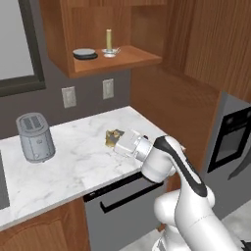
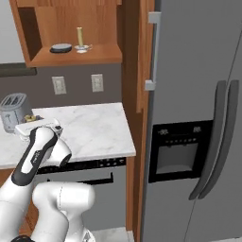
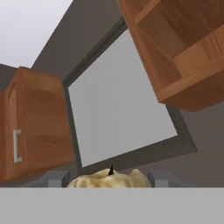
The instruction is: Pick the candle and candle from the dining table and place them in the open cabinet. Close the cabinet after placing the objects.
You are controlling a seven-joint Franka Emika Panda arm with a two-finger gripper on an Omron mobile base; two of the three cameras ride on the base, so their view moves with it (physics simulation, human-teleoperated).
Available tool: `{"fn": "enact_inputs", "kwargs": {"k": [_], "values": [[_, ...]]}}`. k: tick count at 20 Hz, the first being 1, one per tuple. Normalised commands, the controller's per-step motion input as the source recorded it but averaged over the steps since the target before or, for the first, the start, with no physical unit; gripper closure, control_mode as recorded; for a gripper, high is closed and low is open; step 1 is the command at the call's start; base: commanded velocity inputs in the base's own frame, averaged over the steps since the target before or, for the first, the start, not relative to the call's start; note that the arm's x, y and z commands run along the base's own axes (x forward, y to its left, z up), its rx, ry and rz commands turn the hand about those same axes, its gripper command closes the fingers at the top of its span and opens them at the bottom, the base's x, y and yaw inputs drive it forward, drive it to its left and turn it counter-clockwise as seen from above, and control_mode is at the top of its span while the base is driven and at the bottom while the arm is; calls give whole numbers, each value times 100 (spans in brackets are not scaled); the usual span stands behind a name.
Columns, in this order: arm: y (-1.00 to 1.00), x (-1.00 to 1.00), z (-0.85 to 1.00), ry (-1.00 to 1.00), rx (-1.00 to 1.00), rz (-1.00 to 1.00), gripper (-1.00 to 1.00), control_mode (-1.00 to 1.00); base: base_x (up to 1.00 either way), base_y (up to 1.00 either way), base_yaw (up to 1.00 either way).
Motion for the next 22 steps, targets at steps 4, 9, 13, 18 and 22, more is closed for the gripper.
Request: {"fn": "enact_inputs", "kwargs": {"k": [4, 9, 13, 18, 22], "values": [[0, 0, 0, 0, 0, 0, 100, 100, 24, -3, -9], [0, 0, 0, 0, 0, 0, 100, 100, 1, -19, -8], [0, 0, 0, 0, 0, 0, 100, 100, 2, -18, -8], [0, 0, 0, 0, 0, 0, 100, 100, 1, -4, -2], [0, 0, 0, 0, 0, 0, 100, 100, -5, -8, 0]]}}
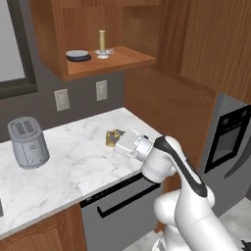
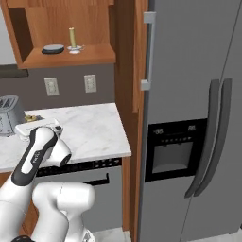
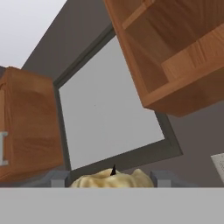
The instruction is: Pick the candle and candle from the dining table and place them in the open cabinet. Close the cabinet after placing the objects.
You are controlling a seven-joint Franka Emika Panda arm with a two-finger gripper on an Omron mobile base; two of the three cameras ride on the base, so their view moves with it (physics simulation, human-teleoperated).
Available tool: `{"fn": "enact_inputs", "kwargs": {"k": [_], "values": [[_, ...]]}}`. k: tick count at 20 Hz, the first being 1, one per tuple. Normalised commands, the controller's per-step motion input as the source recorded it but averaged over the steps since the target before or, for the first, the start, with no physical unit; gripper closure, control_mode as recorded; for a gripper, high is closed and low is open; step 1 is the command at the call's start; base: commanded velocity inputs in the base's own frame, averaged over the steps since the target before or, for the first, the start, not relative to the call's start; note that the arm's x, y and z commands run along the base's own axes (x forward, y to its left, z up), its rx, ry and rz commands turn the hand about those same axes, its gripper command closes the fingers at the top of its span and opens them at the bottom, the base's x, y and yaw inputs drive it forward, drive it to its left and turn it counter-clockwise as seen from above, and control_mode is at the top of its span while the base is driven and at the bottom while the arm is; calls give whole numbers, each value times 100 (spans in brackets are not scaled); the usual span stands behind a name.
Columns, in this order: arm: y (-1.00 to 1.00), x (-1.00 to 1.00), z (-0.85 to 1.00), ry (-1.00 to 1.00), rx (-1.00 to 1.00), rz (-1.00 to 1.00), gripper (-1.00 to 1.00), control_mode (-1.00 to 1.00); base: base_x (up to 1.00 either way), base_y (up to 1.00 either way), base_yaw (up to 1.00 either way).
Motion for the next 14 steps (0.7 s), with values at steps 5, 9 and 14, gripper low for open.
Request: {"fn": "enact_inputs", "kwargs": {"k": [5, 9, 14], "values": [[0, 0, 0, 0, 0, 0, 100, 100, -22, -56, 0], [0, 0, 0, 0, 0, 0, 100, 100, -4, -29, 0], [0, 0, 0, 0, 0, 0, 100, 100, 9, -3, -1]]}}
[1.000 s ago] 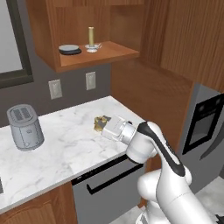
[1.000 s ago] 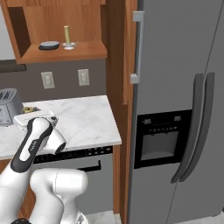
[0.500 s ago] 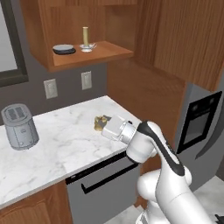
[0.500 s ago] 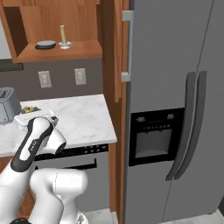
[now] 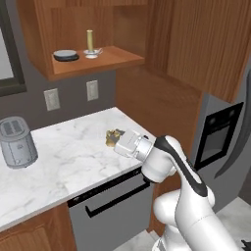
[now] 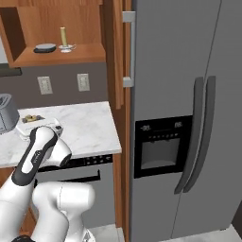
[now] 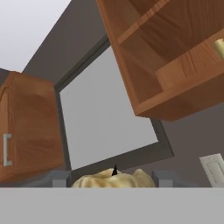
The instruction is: Pick the candle and candle from the dining table and place them in the open cabinet. Close the cabinet after placing the objects.
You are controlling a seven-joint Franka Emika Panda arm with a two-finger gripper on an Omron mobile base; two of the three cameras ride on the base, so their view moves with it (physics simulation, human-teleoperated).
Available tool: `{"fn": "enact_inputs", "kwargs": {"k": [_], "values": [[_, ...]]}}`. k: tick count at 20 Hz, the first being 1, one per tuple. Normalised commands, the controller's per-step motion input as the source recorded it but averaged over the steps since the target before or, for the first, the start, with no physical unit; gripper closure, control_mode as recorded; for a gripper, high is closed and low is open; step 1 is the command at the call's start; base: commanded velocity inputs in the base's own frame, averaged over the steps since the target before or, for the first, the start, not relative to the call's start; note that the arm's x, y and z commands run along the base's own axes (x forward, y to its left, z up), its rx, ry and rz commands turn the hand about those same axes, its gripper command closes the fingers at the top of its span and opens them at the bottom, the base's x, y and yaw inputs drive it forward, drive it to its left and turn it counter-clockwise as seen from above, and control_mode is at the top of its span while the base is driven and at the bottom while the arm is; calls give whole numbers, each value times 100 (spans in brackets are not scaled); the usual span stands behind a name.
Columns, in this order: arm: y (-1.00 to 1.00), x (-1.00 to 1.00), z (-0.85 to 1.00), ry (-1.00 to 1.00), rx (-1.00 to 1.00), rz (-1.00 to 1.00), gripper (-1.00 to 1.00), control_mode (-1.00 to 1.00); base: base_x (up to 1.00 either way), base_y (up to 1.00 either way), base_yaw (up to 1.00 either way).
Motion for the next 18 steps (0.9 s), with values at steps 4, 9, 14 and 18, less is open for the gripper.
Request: {"fn": "enact_inputs", "kwargs": {"k": [4, 9, 14, 18], "values": [[0, 0, 0, 0, 0, 0, 100, 100, 41, -4, -9], [0, 0, 0, 0, 0, 0, 100, 100, 44, -5, -14], [0, 0, 0, 0, 0, 0, 100, 100, 35, 0, -14], [0, 0, 0, 0, 0, 0, 100, 100, 30, 0, -13]]}}
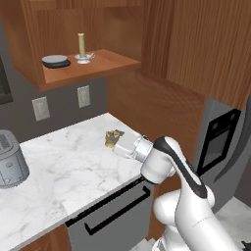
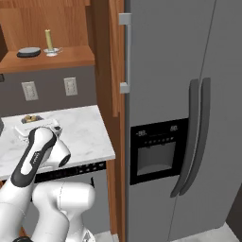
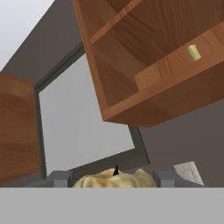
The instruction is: Pick the candle and candle from the dining table and place them in the open cabinet. Close the cabinet after placing the objects.
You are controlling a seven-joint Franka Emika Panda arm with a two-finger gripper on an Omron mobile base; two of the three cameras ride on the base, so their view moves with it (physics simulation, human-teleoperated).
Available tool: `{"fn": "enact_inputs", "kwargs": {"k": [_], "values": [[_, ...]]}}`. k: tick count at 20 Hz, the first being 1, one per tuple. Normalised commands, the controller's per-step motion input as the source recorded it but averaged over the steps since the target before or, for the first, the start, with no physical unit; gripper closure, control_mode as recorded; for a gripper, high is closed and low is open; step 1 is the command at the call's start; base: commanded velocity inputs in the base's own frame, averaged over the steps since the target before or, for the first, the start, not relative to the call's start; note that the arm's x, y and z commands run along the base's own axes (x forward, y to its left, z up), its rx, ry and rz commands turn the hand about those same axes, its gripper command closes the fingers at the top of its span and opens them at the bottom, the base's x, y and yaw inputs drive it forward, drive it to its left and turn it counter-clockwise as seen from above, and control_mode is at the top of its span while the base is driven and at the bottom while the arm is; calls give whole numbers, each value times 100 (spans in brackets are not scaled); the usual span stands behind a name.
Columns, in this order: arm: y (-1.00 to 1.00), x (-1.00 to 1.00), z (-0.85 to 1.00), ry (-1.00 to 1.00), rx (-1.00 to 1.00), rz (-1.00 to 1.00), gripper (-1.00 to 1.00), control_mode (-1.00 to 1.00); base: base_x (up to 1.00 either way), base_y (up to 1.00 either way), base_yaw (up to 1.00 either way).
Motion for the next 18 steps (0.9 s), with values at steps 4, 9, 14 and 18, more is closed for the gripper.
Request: {"fn": "enact_inputs", "kwargs": {"k": [4, 9, 14, 18], "values": [[0, 0, 0, 0, 0, 0, 100, 100, 28, 0, -13], [0, 17, 26, 0, 0, -14, 100, -100, 4, 0, -3], [0, 26, 44, 1, -2, -25, 100, -100, 0, 0, 0], [0, 14, 45, 4, -6, -29, 100, -100, 0, 0, 0]]}}
